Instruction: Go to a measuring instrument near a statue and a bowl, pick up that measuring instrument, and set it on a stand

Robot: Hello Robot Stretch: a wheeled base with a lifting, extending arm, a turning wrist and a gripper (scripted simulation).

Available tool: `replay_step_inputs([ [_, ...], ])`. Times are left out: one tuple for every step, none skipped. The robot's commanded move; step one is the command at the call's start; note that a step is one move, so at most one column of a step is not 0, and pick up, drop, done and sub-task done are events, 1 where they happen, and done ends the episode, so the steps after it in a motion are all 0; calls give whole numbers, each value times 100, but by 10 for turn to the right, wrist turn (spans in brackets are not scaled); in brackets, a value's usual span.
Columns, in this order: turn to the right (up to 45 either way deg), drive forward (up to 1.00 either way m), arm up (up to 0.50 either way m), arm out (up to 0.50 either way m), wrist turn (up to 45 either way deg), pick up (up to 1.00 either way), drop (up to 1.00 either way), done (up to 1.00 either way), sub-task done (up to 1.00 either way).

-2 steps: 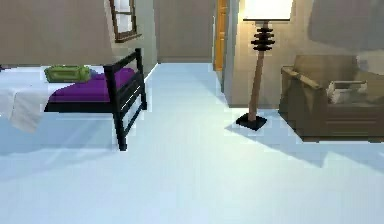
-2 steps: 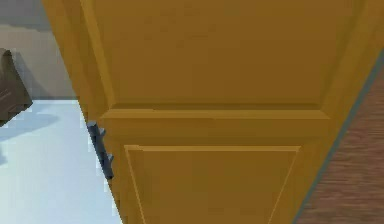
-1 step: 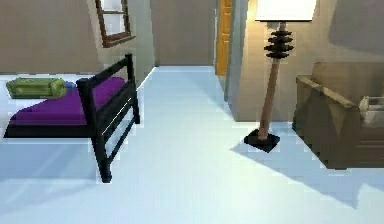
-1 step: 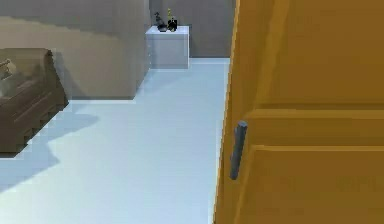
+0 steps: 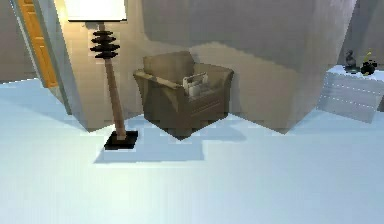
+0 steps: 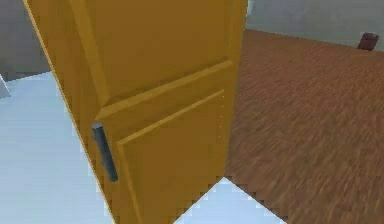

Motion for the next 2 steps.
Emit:
replay_step_inputs([
  [240, 0, 0, 0, 0, 0, 0, 0, 0],
  [0, 100, 0, 0, 0, 0, 0, 0, 0],
])
